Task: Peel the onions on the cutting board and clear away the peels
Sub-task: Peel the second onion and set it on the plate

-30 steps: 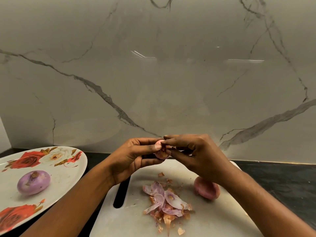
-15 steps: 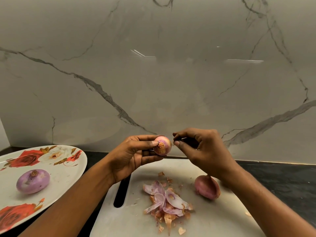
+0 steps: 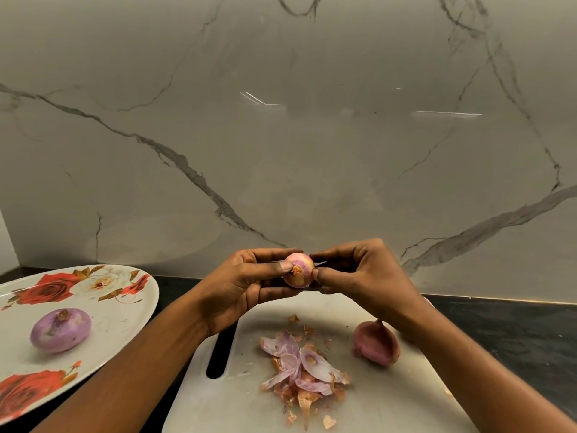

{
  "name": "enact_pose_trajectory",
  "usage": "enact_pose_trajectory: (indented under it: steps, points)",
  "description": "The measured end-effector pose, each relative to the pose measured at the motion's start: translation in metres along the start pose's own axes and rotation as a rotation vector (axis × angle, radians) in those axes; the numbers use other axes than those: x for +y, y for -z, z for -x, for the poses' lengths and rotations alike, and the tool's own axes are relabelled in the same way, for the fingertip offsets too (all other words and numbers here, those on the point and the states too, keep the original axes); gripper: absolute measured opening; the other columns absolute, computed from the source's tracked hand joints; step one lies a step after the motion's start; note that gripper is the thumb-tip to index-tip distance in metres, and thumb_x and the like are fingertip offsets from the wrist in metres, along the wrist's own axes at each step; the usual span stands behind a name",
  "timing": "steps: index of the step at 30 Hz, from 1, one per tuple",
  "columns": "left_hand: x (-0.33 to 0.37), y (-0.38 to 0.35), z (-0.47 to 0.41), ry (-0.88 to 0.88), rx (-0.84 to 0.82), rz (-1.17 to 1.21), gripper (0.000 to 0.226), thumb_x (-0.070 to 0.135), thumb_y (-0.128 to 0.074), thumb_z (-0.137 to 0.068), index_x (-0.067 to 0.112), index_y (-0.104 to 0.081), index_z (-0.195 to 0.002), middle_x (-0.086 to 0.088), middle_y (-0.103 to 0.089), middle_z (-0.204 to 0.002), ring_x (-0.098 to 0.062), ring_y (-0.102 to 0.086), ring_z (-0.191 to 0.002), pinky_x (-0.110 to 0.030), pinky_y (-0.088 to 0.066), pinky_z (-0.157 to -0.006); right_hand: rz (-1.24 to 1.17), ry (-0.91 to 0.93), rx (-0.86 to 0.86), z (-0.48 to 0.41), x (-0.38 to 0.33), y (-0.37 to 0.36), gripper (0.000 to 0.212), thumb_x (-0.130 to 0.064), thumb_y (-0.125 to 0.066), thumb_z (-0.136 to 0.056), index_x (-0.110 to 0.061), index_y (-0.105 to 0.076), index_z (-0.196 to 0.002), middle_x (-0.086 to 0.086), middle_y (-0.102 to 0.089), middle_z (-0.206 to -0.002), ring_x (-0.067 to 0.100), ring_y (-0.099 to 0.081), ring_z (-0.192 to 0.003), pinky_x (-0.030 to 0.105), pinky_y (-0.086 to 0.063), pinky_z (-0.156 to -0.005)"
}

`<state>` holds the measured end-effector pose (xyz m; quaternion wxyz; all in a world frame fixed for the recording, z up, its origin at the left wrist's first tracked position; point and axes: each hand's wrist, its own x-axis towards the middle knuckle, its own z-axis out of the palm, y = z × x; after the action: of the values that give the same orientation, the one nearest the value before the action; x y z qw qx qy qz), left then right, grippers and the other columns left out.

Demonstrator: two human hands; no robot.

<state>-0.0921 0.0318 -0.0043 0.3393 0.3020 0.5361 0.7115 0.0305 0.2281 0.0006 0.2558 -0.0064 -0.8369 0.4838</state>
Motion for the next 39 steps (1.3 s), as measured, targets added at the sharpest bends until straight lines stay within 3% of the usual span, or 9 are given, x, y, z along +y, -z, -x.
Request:
enact_pose_trajectory:
  steps: [10, 15, 21, 25, 30, 34, 39]
  points:
    - [-0.0004, 0.0005, -0.0022, 0.001, 0.024, 0.014, 0.037, 0.01, -0.068, -0.09, 0.001, -0.073, -0.126, -0.025, -0.074, -0.122, -0.04, -0.073, -0.113, -0.039, -0.063, -0.091, -0.094, -0.062, -0.079, 0.0022, -0.0071, 0.0, 0.037, -0.003, -0.08, -0.09, -0.011, -0.075, -0.127, 0.007, -0.083, -0.1, 0.022, -0.081, -0.091, 0.036, -0.067, -0.081]
    - [-0.0023, 0.0021, -0.0024, -0.003, 0.015, -0.007, 0.039, 0.008, -0.069, -0.089, 0.001, -0.071, -0.128, -0.024, -0.074, -0.124, -0.042, -0.072, -0.115, -0.042, -0.061, -0.094, -0.078, -0.06, -0.056, 0.0033, -0.0049, -0.0015, 0.035, -0.011, -0.084, -0.087, -0.016, -0.077, -0.121, 0.003, -0.083, -0.096, 0.019, -0.081, -0.087, 0.033, -0.066, -0.079]
    - [-0.0003, -0.0001, -0.0012, -0.004, 0.011, -0.01, 0.039, 0.01, -0.069, -0.086, 0.002, -0.073, -0.124, -0.024, -0.075, -0.121, -0.041, -0.074, -0.112, -0.038, -0.064, -0.089, -0.056, -0.049, -0.036, 0.0018, -0.0044, -0.0028, 0.036, -0.007, -0.084, -0.086, -0.02, -0.077, -0.119, 0.001, -0.083, -0.095, 0.018, -0.081, -0.085, 0.033, -0.067, -0.079]
    - [0.0001, 0.0, -0.0008, 0.003, 0.001, 0.007, 0.04, 0.013, -0.068, -0.088, 0.002, -0.073, -0.126, -0.024, -0.074, -0.123, -0.039, -0.073, -0.114, -0.04, -0.063, -0.091, -0.071, -0.008, 0.013, 0.0015, -0.0035, -0.0039, 0.032, -0.001, -0.079, -0.089, -0.027, -0.078, -0.106, 0.003, -0.083, -0.09, 0.02, -0.081, -0.083, 0.033, -0.067, -0.078]
    - [0.0019, 0.0007, -0.0012, -0.01, 0.014, 0.044, 0.044, 0.014, -0.068, -0.087, 0.001, -0.071, -0.128, -0.026, -0.073, -0.124, -0.039, -0.074, -0.111, -0.037, -0.065, -0.087, -0.108, -0.007, 0.021, 0.0006, -0.0025, -0.0051, 0.032, 0.005, -0.072, -0.093, -0.023, -0.079, -0.106, 0.001, -0.083, -0.091, 0.018, -0.081, -0.085, 0.027, -0.065, -0.076]
    - [0.0019, 0.0002, -0.001, 0.005, 0.014, 0.058, 0.044, 0.012, -0.069, -0.087, 0.001, -0.069, -0.13, -0.025, -0.073, -0.123, -0.039, -0.075, -0.11, -0.036, -0.065, -0.086, -0.118, -0.021, 0.005, -0.0016, 0.0001, -0.0048, 0.022, -0.007, -0.075, -0.095, -0.013, -0.08, -0.116, 0.005, -0.083, -0.097, 0.021, -0.081, -0.089, 0.037, -0.067, -0.081]
    - [0.0009, 0.0003, -0.0019, -0.007, 0.033, 0.046, 0.047, 0.012, -0.071, -0.086, 0.002, -0.067, -0.132, -0.024, -0.074, -0.122, -0.039, -0.075, -0.109, -0.037, -0.065, -0.086, -0.029, 0.041, 0.03, 0.0017, 0.0015, -0.0039, 0.029, -0.017, -0.085, -0.087, -0.016, -0.08, -0.115, 0.0, -0.083, -0.099, 0.016, -0.081, -0.09, 0.039, -0.067, -0.081]
